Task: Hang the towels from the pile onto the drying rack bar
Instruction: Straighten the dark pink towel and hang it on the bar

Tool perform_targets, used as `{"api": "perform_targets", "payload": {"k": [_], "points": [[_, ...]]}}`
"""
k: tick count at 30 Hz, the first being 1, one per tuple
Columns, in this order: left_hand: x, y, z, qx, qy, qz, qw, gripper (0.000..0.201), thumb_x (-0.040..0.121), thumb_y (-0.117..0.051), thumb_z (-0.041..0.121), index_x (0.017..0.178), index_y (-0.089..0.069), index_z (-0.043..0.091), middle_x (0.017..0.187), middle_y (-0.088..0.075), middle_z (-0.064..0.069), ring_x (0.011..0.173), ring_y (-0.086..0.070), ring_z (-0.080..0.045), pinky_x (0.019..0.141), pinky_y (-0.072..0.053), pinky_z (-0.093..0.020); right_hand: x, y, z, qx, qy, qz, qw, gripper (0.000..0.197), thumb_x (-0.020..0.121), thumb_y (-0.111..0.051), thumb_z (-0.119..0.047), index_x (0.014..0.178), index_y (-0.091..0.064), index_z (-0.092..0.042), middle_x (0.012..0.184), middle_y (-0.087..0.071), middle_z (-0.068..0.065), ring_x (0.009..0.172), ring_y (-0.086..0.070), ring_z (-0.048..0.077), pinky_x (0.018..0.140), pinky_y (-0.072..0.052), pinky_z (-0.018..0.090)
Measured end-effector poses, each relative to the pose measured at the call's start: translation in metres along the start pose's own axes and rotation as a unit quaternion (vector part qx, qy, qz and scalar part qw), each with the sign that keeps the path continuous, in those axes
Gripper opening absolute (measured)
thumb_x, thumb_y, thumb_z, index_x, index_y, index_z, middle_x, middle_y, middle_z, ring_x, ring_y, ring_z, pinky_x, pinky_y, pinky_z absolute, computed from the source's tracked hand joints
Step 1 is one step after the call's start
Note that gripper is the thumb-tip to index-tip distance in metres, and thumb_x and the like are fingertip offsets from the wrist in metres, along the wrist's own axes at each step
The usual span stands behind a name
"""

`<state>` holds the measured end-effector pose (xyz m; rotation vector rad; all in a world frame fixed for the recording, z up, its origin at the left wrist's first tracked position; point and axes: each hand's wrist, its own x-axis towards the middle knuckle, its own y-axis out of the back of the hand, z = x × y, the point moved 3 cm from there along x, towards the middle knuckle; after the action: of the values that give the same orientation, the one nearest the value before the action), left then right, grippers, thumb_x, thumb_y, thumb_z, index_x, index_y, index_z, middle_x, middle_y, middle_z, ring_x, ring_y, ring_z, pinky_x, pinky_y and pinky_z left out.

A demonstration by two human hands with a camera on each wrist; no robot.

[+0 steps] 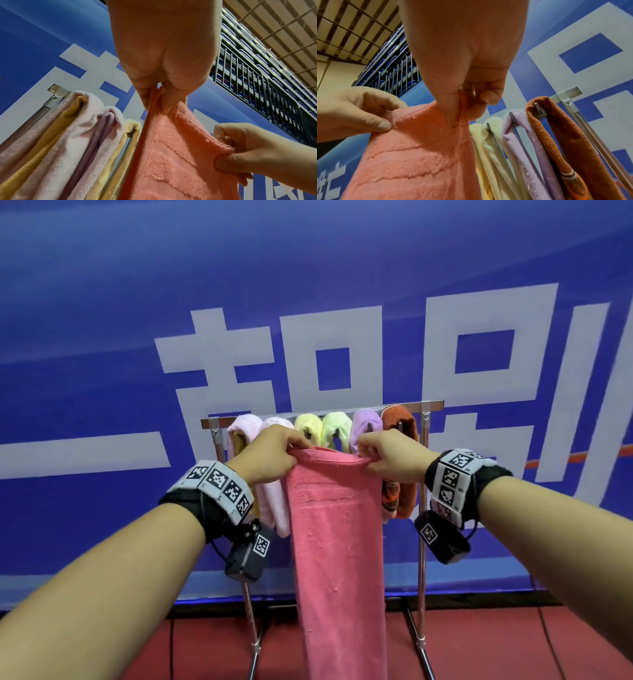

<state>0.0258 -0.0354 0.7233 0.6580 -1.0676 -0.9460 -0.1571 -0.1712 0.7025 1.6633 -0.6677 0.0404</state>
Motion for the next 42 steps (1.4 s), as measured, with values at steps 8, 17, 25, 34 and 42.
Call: {"api": "perform_targets", "payload": {"k": [8, 17, 25, 34, 42], "points": [[0.026, -0.017, -0.038, -0.037, -0.005, -0.024, 0.999, 0.044, 0.076, -0.059, -0.016, 0.101, -0.077, 0.015, 0.096, -0.074, 0.005, 0.088, -0.064, 0.003, 0.081, -0.047, -0.006, 0.04, -0.025, 0.011, -0.077, 0.051, -0.16, 0.983, 0.022, 0.084, -0.065, -0.014, 0.065, -0.054, -0.011, 0.053, -0.045, -0.005, 0.047, -0.041, 0.006, 0.049, -0.03, 0.019], [0.045, -0.035, -0.068, -0.045, 0.01, -0.047, 0.998, 0.043, 0.077, -0.062, -0.016, 0.102, -0.077, 0.016, 0.096, -0.074, 0.006, 0.087, -0.064, 0.01, 0.08, -0.049, -0.008, 0.052, -0.036, 0.037, 0.072, -0.022, -0.14, 0.987, 0.019, 0.08, -0.064, -0.009, 0.065, -0.059, -0.019, 0.055, -0.055, -0.01, 0.046, -0.051, -0.004, 0.046, -0.035, 0.008], [0.053, -0.037, -0.073, -0.063, 0.023, -0.011, 0.998, 0.044, 0.077, -0.06, -0.019, 0.106, -0.075, 0.01, 0.102, -0.074, 0.002, 0.098, -0.067, -0.006, 0.088, -0.051, -0.013, 0.066, -0.035, 0.048, 0.028, 0.011, 0.026, 0.999, 0.033, 0.073, -0.07, -0.006, 0.059, -0.046, -0.023, 0.059, -0.048, -0.009, 0.056, -0.043, 0.005, 0.054, -0.033, 0.023], [0.051, -0.037, -0.067, -0.05, 0.032, 0.005, 0.998, 0.044, 0.078, -0.057, -0.018, 0.104, -0.077, 0.012, 0.1, -0.074, 0.003, 0.095, -0.066, -0.005, 0.079, -0.046, -0.004, 0.068, -0.037, 0.039, -0.028, 0.1, -0.047, 0.994, 0.02, 0.083, -0.059, -0.011, 0.078, -0.055, -0.03, 0.072, -0.058, -0.01, 0.068, -0.052, 0.01, 0.064, -0.043, 0.034], [0.046, -0.033, -0.069, -0.039, 0.036, -0.009, 0.999, 0.033, 0.077, -0.068, -0.012, 0.088, -0.073, 0.018, 0.085, -0.07, 0.01, 0.08, -0.063, 0.004, 0.075, -0.05, -0.013, 0.064, -0.03, 0.039, -0.088, 0.088, -0.071, 0.99, 0.043, 0.082, -0.075, -0.036, 0.056, -0.042, -0.024, 0.053, -0.044, -0.007, 0.053, -0.041, 0.011, 0.055, -0.036, 0.032]]}}
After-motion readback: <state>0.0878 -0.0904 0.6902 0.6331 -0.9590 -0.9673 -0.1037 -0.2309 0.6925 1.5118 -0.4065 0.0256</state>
